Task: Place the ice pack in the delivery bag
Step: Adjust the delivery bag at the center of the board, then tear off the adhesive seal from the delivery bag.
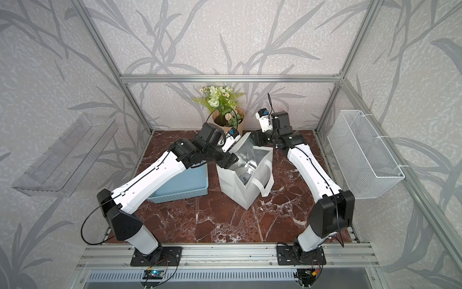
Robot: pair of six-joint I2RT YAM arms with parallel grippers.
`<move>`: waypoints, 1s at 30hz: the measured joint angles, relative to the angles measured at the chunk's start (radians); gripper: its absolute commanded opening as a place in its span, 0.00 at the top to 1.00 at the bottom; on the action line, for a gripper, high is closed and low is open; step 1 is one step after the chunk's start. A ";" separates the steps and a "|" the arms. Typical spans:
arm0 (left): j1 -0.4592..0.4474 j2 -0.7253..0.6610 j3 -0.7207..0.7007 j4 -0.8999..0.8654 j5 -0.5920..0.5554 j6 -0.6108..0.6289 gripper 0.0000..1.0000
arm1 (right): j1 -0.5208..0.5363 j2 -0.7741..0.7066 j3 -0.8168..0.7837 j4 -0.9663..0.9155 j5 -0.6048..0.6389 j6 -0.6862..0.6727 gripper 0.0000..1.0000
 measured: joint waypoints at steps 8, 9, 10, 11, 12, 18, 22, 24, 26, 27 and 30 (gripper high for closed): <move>0.000 -0.029 0.000 -0.053 -0.062 -0.020 0.46 | 0.071 -0.311 -0.259 0.068 0.034 0.099 0.53; 0.000 -0.030 0.000 -0.056 -0.067 -0.021 0.48 | 0.087 -0.325 -0.277 0.068 0.042 0.101 0.53; 0.000 -0.031 0.000 -0.061 -0.073 -0.024 0.49 | 0.110 -0.335 -0.294 0.064 0.054 0.103 0.52; 0.000 -0.031 0.000 -0.066 -0.080 -0.026 0.49 | 0.138 -0.339 -0.307 0.060 0.071 0.102 0.52; 0.000 -0.031 0.000 -0.071 -0.082 -0.029 0.49 | 0.163 -0.340 -0.315 0.050 0.085 0.101 0.52; 0.000 -0.031 -0.001 -0.098 -0.089 -0.045 0.56 | 0.238 -0.348 -0.346 0.020 0.146 0.103 0.53; 0.000 -0.032 -0.003 -0.103 -0.095 -0.057 0.68 | 0.238 -0.365 -0.348 0.016 0.164 0.109 0.53; 0.000 -0.032 -0.006 -0.106 -0.100 -0.060 0.69 | 0.241 -0.368 -0.348 0.016 0.166 0.110 0.52; 0.000 -0.032 -0.007 -0.112 -0.105 -0.061 0.72 | 0.249 -0.368 -0.348 0.016 0.168 0.109 0.53; 0.000 -0.032 -0.007 -0.113 -0.106 -0.061 0.73 | 0.252 -0.367 -0.348 0.016 0.169 0.109 0.53; 0.000 -0.032 -0.007 -0.115 -0.106 -0.063 0.78 | 0.263 -0.367 -0.348 0.016 0.172 0.109 0.53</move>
